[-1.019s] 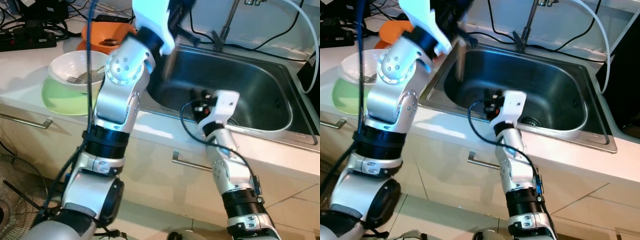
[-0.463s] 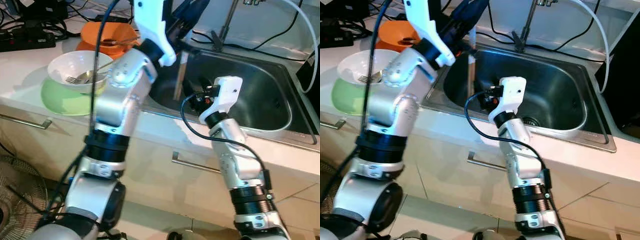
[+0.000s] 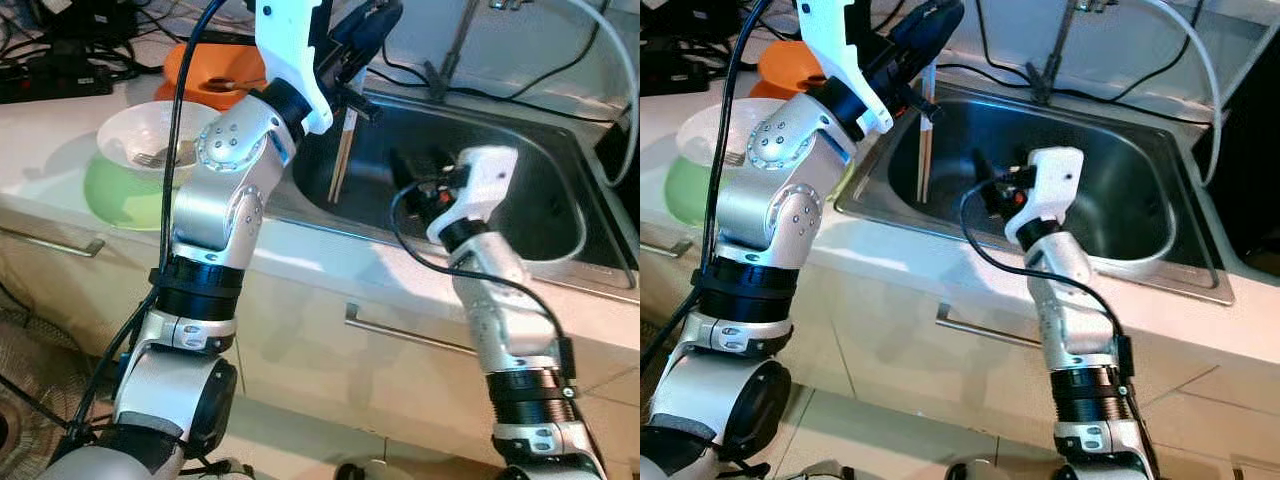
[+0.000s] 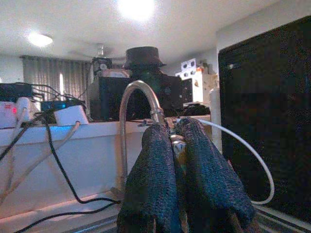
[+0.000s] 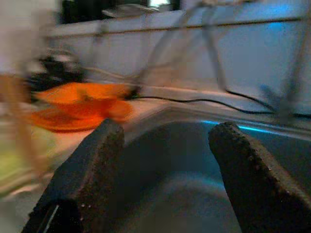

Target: Kitchen organization

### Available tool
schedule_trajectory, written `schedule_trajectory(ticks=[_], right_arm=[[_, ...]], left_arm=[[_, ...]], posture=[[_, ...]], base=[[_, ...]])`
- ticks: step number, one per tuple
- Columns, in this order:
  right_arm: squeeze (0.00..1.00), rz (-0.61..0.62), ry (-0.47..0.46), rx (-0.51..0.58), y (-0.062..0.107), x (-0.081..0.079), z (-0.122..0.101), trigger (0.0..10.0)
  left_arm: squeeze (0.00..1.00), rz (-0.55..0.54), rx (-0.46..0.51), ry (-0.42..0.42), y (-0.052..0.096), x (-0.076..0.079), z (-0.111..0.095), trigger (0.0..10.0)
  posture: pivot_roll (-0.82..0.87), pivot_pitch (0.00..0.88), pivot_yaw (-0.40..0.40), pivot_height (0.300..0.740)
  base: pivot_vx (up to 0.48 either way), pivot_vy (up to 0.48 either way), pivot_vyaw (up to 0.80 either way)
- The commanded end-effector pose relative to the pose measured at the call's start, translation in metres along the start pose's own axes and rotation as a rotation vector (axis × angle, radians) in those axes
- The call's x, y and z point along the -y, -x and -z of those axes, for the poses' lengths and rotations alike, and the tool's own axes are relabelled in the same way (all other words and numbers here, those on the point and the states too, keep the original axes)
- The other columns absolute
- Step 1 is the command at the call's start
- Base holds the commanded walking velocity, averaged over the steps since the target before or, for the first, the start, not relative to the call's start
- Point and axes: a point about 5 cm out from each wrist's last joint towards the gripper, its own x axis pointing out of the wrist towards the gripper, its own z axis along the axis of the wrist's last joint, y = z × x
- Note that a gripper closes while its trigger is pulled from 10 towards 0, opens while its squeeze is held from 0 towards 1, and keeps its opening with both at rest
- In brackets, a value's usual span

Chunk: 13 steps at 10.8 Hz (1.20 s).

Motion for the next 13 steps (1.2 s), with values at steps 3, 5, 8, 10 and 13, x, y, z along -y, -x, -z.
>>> schedule_trajectory(ticks=[3,5,8,10,13], right_arm=[[0.0,-0.345,-0.072,-0.043,0.009,-0.046,0.0,10.0],[0.0,-0.41,-0.091,-0.054,0.015,-0.052,-0.001,10.0],[0.0,-0.33,-0.053,-0.046,0.008,-0.046,-0.003,10.0],[0.0,-0.262,-0.044,-0.039,0.006,-0.036,-0.003,10.0],[0.0,-0.258,-0.053,-0.036,0.004,-0.04,-0.001,10.0]], left_arm=[[0.0,0.036,-0.006,0.01,-0.003,0.007,0.003,10.0],[0.0,0.034,-0.008,0.013,-0.002,0.005,0.004,10.0],[0.0,0.041,-0.013,0.019,-0.002,0.006,0.004,10.0],[0.0,0.039,-0.016,0.015,-0.001,0.006,0.004,10.0],[0.0,0.058,-0.013,0.056,-0.002,0.011,0.005,10.0]], posture=[[-0.03,0.049,-0.073,0.719],[-0.03,0.048,-0.074,0.719],[-0.03,0.046,-0.078,0.719],[-0.03,0.045,-0.075,0.719],[-0.02,0.046,-0.078,0.719]], base=[[0.0,0.0,0.0],[0.0,0.0,0.0],[0.0,0.0,0.0],[0.0,0.0,0.0],[0.0,0.0,0.0]])
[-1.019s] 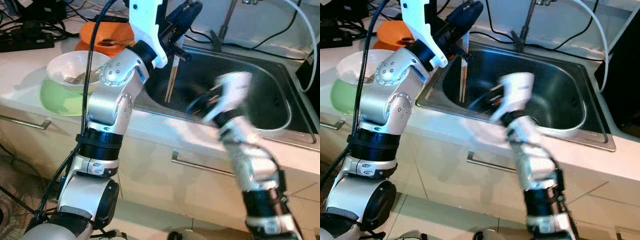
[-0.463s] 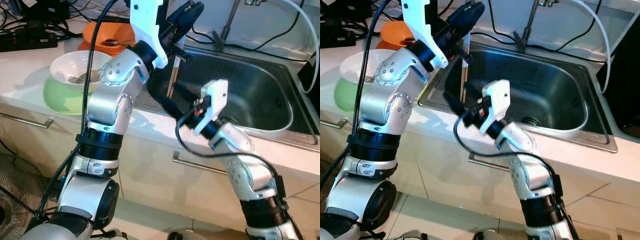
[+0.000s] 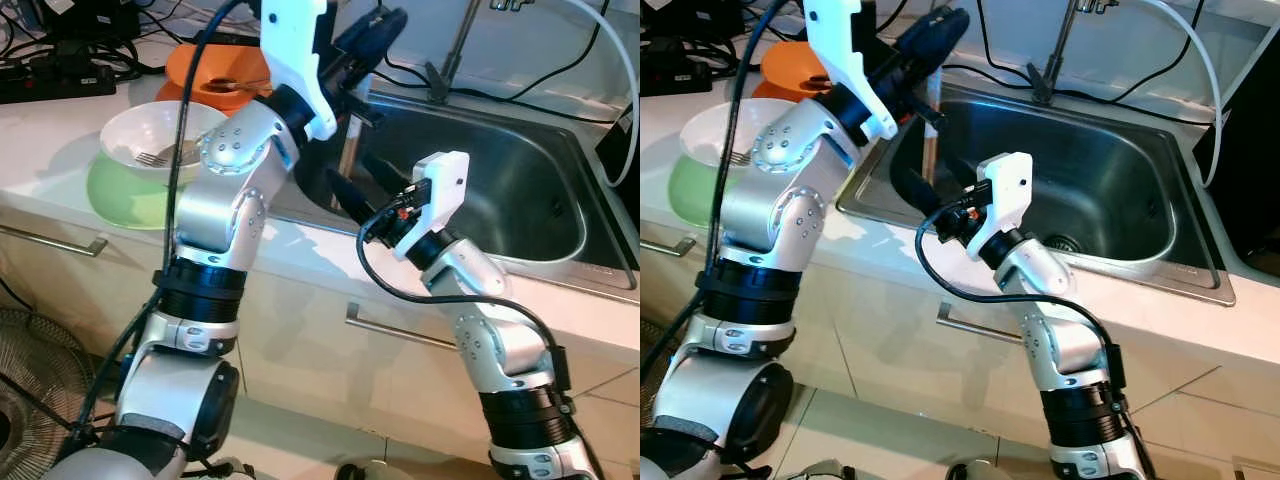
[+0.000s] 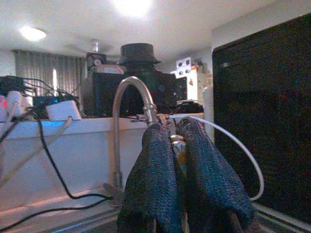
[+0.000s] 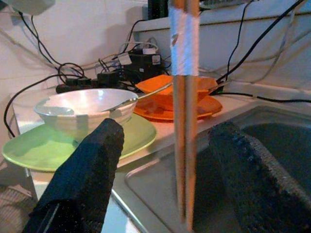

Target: Kitchen organization

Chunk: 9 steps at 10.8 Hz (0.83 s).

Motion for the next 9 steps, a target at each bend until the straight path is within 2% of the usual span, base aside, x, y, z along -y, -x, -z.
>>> schedule_trajectory(ticks=[1,3,5,7,8,9], right_arm=[[0.0,-0.002,0.011,0.009,-0.002,0.001,-0.002,10.0],[0.0,-0.004,0.002,0.013,-0.004,-0.001,-0.001,10.0],[0.0,0.02,0.008,0.016,-0.006,0.001,-0.001,10.0],[0.0,0.097,0.018,0.017,-0.008,0.01,0.0,10.0],[0.0,0.11,0.02,0.018,-0.009,0.011,0.0,6.9],[0.0,0.115,0.018,0.021,-0.009,0.011,0.0,0.0]], left_arm=[[0.0,0.041,0.003,0.026,-0.003,0.009,0.001,10.0],[0.0,0.068,0.005,0.056,-0.005,0.016,0.002,10.0],[0.0,0.075,-0.004,0.064,-0.004,0.016,0.003,10.0],[0.0,0.084,-0.013,0.07,-0.003,0.018,0.004,10.0],[0.0,0.084,-0.014,0.07,-0.003,0.018,0.004,10.0],[0.0,0.085,-0.015,0.069,-0.003,0.018,0.005,10.0]], posture=[[-0.02,0.047,-0.078,0.719],[-0.02,0.047,-0.078,0.719],[-0.02,0.051,-0.079,0.719],[-0.02,0.052,-0.078,0.719],[-0.02,0.05,-0.077,0.719],[-0.02,0.05,-0.079,0.719]], base=[[0.0,0.0,0.0],[0.0,0.0,0.0],[0.0,0.0,0.0],[0.0,0.0,0.0],[0.0,0.0,0.0],[0.0,0.0,0.0]])
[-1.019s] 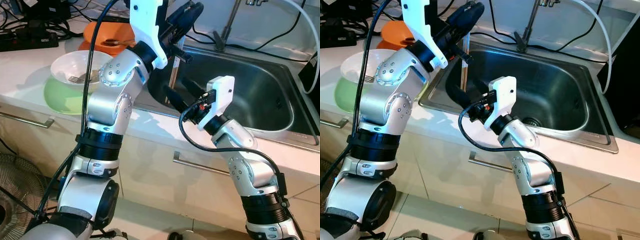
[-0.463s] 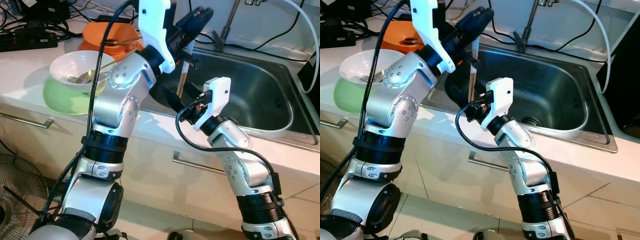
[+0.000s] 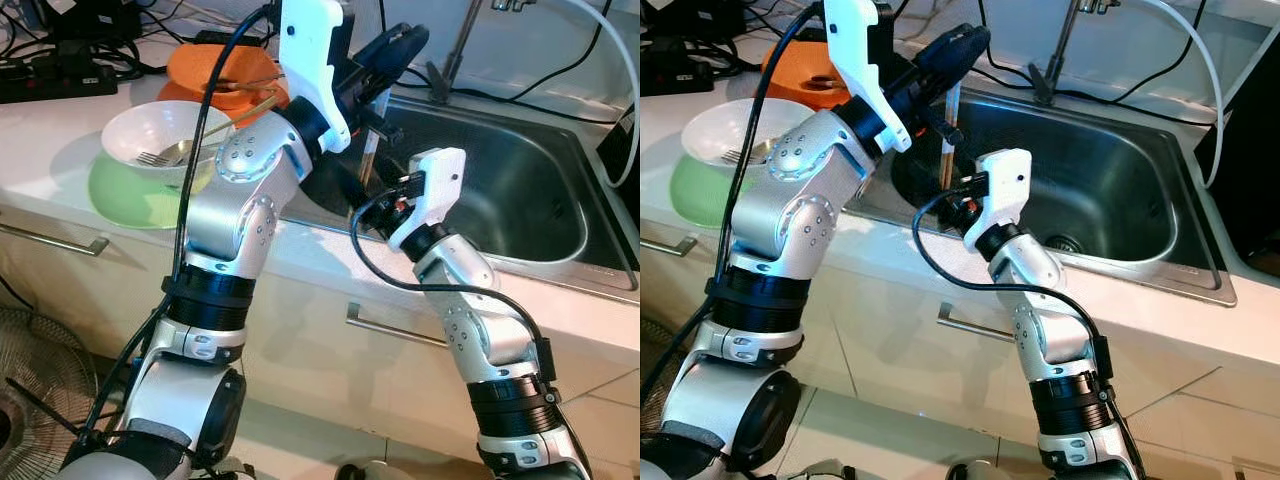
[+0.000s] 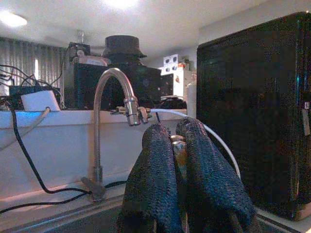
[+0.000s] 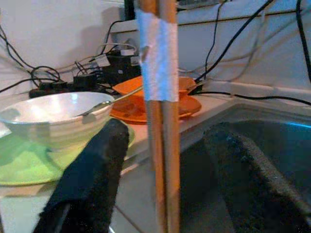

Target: Kitchen organization

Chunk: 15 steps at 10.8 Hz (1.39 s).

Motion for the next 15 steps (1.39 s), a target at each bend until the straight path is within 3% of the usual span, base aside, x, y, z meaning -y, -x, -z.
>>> schedule_trajectory(ticks=[1,13,14,15], right_arm=[[0.0,0.016,0.015,0.014,-0.002,0.0028,-0.003,0.0],[0.0,0.038,0.017,0.022,-0.0016,0.0077,-0.0022,0.0],[0.0,0.041,0.018,0.022,-0.0014,0.0086,-0.0024,0.0],[0.0,0.043,0.018,0.022,-0.0012,0.0092,-0.0024,0.0]], left_arm=[[0.0,0.033,-0.001,0.003,-0.0015,0.0061,-0.0008,10.0],[0.01,-0.008,-0.023,-0.066,-0.0008,0.002,0.0022,10.0],[1.0,-0.025,-0.028,-0.062,-0.0005,-0.0003,0.003,10.0],[1.0,-0.03,-0.028,-0.058,-0.0003,-0.0011,0.003,10.0]], posture=[[-0.02,0.05,-0.08,0.719],[-0.01,0.038,-0.083,0.719],[-0.01,0.039,-0.084,0.719],[-0.01,0.04,-0.084,0.719]], base=[[0.0,0.0,0.0],[0.0,0.0,0.0],[0.0,0.0,0.0],[0.0,0.0,0.0]])
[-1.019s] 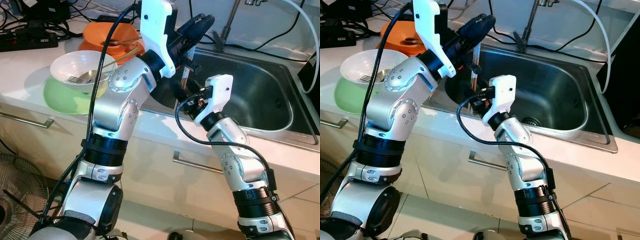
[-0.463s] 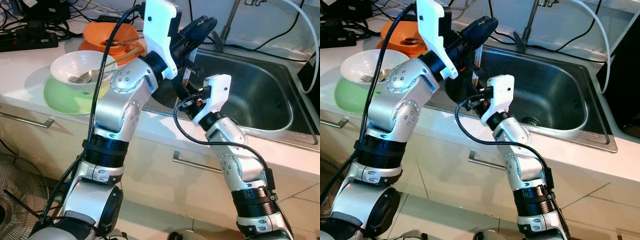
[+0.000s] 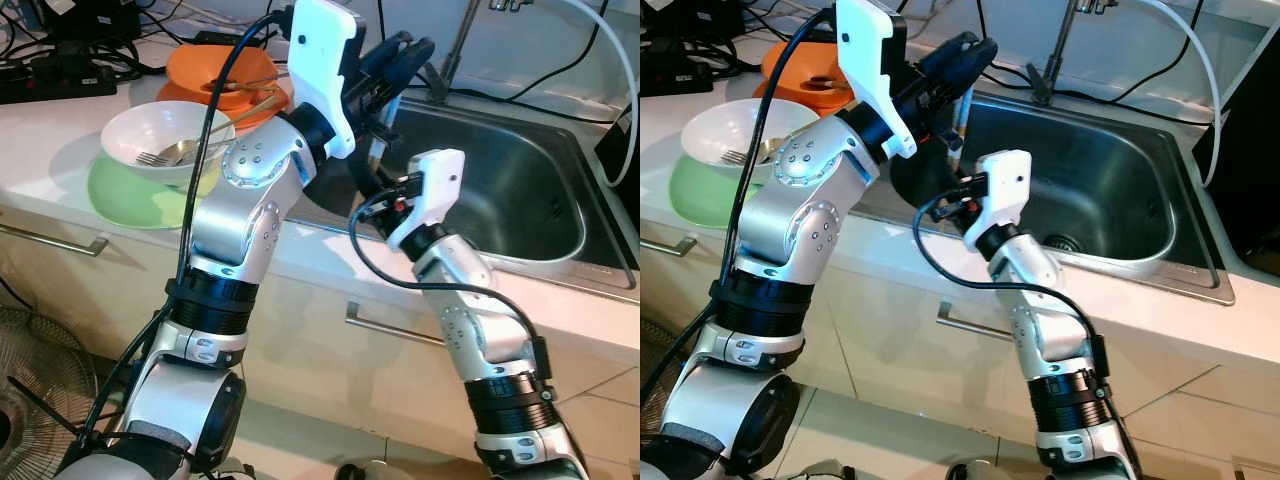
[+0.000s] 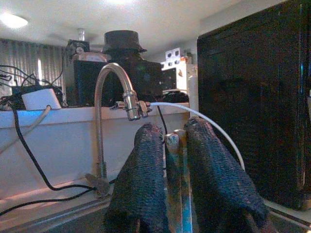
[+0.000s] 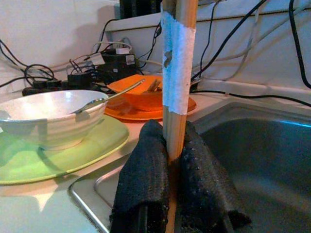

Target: Kitchen organization

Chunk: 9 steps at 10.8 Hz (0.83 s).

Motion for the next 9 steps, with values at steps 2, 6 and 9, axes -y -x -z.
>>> schedule_trajectory(ticks=[2,6,9], right_arm=[[0.0,0.038,0.005,0.022,0.0,0.008,-0.004,0.0],[0.0,0.216,0.052,-0.021,-0.006,0.033,-0.001,0.0],[0.0,0.412,0.109,-0.035,-0.016,0.068,-0.008,10.0]], left_arm=[[1.0,-0.017,0.006,0.006,0.0,-0.003,-0.003,10.0],[1.0,-0.048,0.035,0.046,0.004,-0.006,-0.004,10.0],[0.0,-0.089,-0.013,0.065,0.021,-0.007,0.01,10.0]], posture=[[-0.01,0.04,-0.085,0.719],[-0.02,0.046,-0.087,0.719],[-0.02,0.053,-0.093,0.719]], base=[[0.0,0.0,0.0],[0.0,0.0,0.0],[0.0,0.0,0.0]])
